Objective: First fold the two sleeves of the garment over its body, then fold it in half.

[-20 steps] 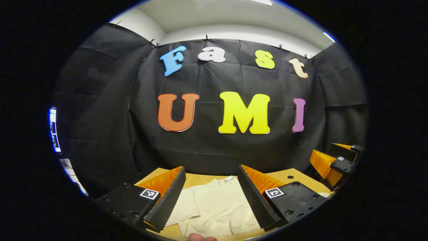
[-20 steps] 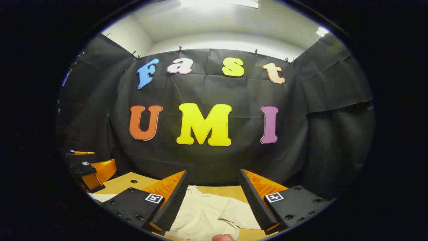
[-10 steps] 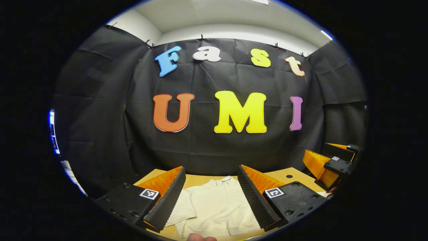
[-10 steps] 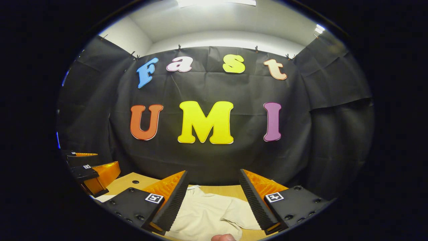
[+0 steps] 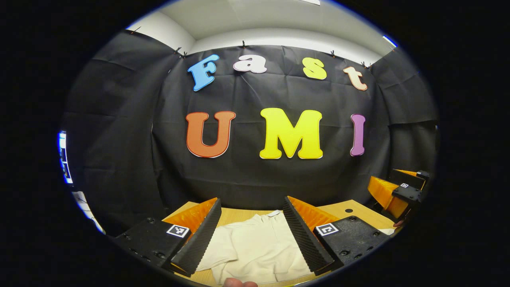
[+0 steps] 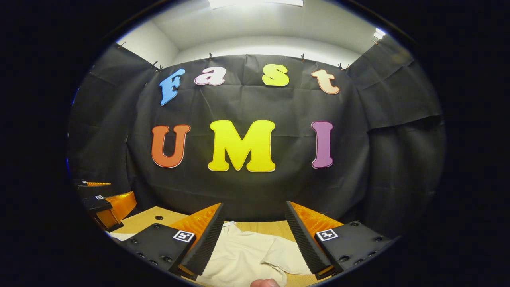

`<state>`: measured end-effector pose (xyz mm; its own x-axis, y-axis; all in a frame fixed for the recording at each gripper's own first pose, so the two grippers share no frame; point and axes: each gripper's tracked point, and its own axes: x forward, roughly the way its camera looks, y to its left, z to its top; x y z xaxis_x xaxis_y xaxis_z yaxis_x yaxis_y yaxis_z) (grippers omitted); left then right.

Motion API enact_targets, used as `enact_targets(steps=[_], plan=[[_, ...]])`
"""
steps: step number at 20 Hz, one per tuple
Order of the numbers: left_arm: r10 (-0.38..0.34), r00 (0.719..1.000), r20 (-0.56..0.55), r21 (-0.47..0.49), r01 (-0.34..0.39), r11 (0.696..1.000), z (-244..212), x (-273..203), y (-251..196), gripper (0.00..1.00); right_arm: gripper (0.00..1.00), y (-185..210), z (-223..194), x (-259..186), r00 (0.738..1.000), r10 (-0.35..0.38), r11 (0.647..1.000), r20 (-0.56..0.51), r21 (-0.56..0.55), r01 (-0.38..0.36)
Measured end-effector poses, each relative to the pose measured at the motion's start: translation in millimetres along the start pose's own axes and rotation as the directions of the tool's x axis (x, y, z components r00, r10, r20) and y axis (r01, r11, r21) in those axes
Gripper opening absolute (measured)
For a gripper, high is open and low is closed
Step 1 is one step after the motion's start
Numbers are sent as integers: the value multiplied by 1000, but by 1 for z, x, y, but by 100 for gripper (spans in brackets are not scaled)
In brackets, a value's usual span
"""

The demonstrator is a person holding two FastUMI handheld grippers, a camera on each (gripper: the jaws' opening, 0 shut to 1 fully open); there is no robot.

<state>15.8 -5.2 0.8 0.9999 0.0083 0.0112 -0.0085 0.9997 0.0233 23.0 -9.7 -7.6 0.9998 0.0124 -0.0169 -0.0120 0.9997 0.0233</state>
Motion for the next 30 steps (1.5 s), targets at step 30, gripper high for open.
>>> enact_targets(steps=[30], plan=[[-229,953,-200,28,239,971,-68,20,-150,99,95,-295,-196,-73,820,-193,981,-538,-93,169]])
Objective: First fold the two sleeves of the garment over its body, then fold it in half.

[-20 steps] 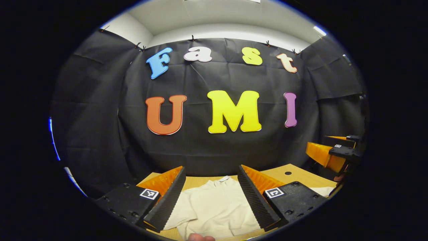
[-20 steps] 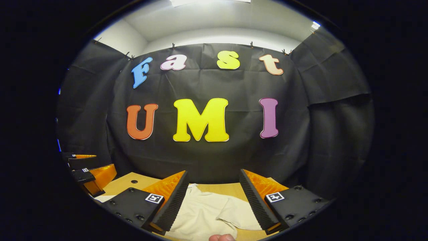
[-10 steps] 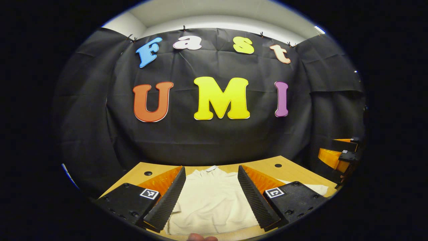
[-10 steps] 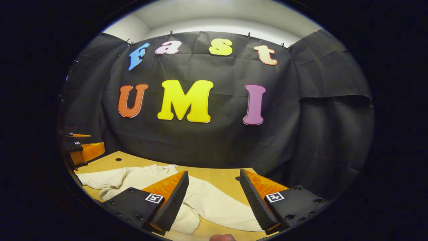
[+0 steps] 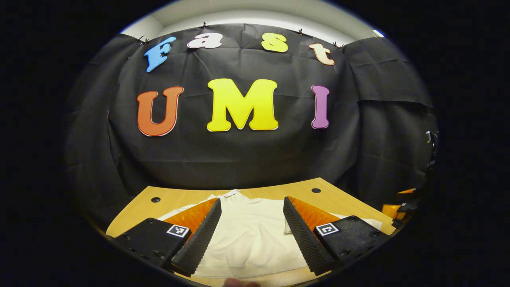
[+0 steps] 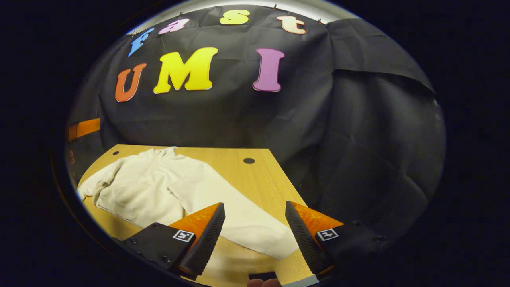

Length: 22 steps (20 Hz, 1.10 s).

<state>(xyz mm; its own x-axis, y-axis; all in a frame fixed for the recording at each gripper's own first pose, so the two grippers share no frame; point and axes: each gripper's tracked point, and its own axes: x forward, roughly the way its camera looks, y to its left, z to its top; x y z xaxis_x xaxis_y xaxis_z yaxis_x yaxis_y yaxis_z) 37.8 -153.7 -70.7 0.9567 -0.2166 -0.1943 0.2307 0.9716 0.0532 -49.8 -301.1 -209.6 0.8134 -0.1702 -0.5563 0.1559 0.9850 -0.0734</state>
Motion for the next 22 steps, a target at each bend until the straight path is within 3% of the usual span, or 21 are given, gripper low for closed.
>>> enact_targets(steps=[3,8,13,18,20,21,22], plan=[[-14,1000,-15,13,14,1000,-3,4,-10,99,94,-24,-43,20,994,0,1000,-109,-15,-2],[-54,995,-85,36,57,998,-21,6,-25,99,95,-62,-103,51,963,-30,1000,-269,-7,29],[-53,993,-104,54,59,997,-23,7,-24,99,95,-68,-129,67,936,-32,998,-350,37,48],[-38,993,-110,52,44,998,-23,4,-20,99,94,-66,-138,69,926,-9,993,-377,107,53],[-22,995,-99,45,27,999,-21,4,-16,99,86,-62,-140,76,932,9,994,-363,107,32],[-20,994,-108,43,25,999,-24,4,-16,99,63,-61,-139,77,930,17,994,-367,109,25],[-13,994,-112,41,18,999,-25,4,-13,99,55,-61,-142,73,927,30,992,-373,123,17]])
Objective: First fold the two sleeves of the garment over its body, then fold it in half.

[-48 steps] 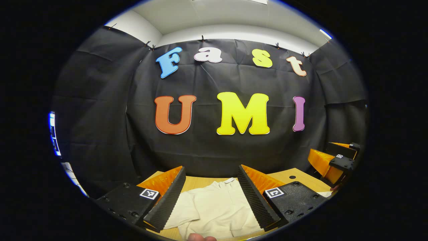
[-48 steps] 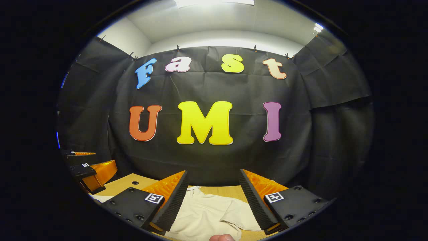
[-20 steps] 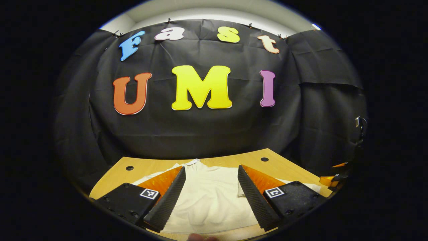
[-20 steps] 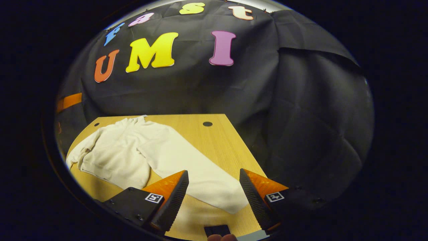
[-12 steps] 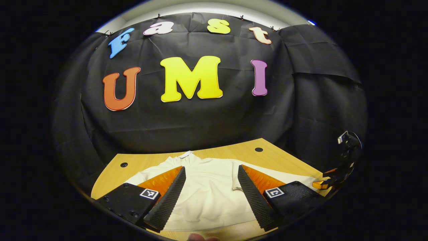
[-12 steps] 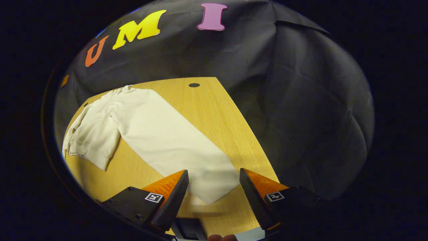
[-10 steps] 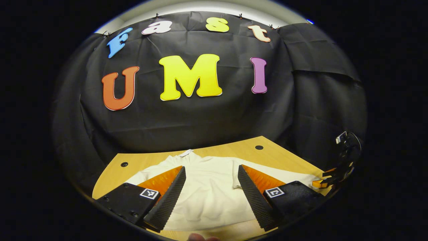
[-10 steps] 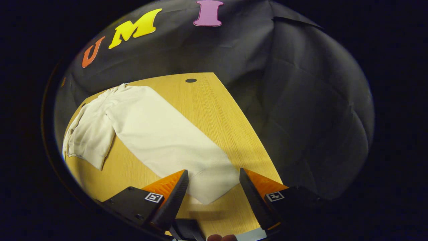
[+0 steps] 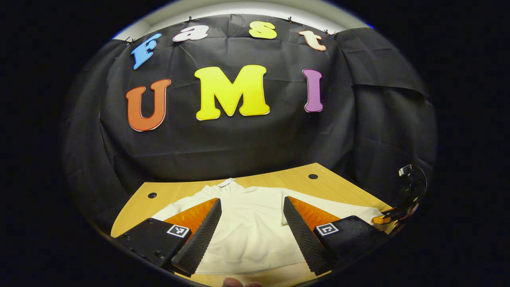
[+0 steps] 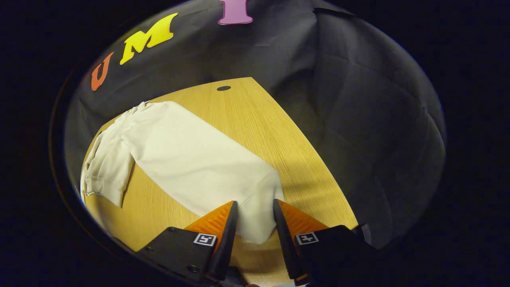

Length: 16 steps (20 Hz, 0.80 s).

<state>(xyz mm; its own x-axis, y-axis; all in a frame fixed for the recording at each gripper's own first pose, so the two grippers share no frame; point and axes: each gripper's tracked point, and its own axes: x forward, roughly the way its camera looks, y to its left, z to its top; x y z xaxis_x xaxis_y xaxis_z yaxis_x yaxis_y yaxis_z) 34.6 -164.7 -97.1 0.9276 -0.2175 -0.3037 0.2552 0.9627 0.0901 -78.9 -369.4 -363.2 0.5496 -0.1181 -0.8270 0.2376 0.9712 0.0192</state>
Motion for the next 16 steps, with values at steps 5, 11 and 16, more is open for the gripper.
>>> enact_targets(steps=[5,11,16], plan=[[18,1000,17,-1,-18,1000,5,-7,8,99,17,-3,7,2,1000,3,997,-18,76,-2],[52,998,30,-16,-51,999,6,-13,27,99,2,3,24,-15,1000,-18,985,2,171,17],[90,995,46,-3,-90,996,7,-17,46,99,2,12,55,-46,997,2,981,77,192,-17]])
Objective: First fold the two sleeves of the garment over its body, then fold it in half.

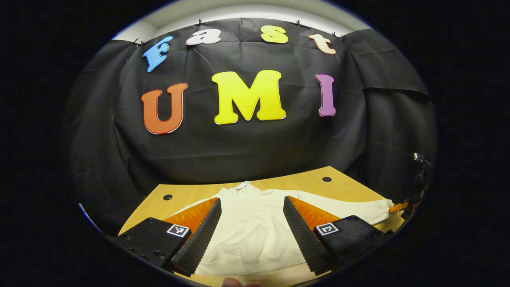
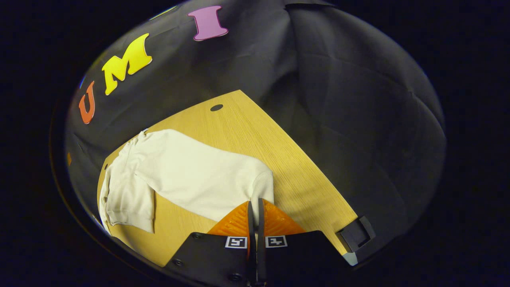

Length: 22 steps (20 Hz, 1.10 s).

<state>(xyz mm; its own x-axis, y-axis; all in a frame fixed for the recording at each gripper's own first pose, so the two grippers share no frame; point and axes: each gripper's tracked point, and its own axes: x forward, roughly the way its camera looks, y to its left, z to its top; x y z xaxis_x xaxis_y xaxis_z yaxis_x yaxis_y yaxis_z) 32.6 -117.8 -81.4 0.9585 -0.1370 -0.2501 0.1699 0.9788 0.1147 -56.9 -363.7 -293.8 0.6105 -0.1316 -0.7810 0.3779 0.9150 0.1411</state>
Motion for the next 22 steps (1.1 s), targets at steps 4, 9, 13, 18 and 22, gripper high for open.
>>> enact_targets(steps=[4,9,13,18,22], plan=[[11,1000,-5,-35,-12,999,-5,1,10,99,2,32,49,-25,995,46,999,88,4,-46],[47,999,-11,-73,-48,996,-16,-3,33,99,1,76,110,-48,980,104,993,172,-64,-94],[92,996,-17,-101,-93,991,-20,-5,59,99,2,127,131,-61,968,167,983,188,-111,-148],[149,989,-17,-132,-150,980,-24,-10,95,99,1,201,168,-75,939,265,960,219,-147,-237],[205,979,-13,-155,-204,967,-28,-18,128,99,2,265,199,-84,910,346,935,229,-169,-312]])
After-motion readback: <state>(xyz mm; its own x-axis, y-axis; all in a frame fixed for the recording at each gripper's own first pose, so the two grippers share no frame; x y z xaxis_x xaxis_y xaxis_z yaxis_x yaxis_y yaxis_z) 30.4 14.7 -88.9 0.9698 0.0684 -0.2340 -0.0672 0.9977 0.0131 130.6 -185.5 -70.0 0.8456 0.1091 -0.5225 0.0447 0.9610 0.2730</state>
